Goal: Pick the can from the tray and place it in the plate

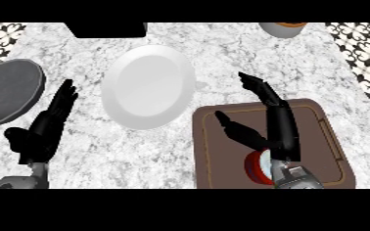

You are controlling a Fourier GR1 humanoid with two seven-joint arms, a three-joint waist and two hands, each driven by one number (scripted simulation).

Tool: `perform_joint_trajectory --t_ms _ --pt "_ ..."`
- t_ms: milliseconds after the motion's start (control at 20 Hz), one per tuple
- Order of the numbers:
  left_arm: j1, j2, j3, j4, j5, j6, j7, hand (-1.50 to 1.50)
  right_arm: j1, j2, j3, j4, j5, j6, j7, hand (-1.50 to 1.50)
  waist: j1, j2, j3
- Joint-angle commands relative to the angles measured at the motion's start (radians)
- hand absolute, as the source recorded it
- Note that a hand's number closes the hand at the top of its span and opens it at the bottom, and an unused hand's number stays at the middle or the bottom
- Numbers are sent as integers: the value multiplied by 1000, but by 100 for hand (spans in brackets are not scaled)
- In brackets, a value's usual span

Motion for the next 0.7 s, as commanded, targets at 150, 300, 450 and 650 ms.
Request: perform_joint_trajectory --t_ms 150,300,450,650 --pt "6 -12 9 61 -1 -39 -44 0 352 -6 214 -186 294 -205 -79 -150 3 -1 5" --pt "9 -54 -6 111 -22 -36 -95 0 454 -33 245 -315 396 -242 -11 -150 4 1 4" --pt "-27 -54 0 110 -29 -33 -63 0 541 -117 223 -441 454 -178 88 -150 6 2 5" --pt "-16 -55 5 121 -28 -42 -84 0 557 -188 194 -497 588 -8 302 -150 11 5 2"
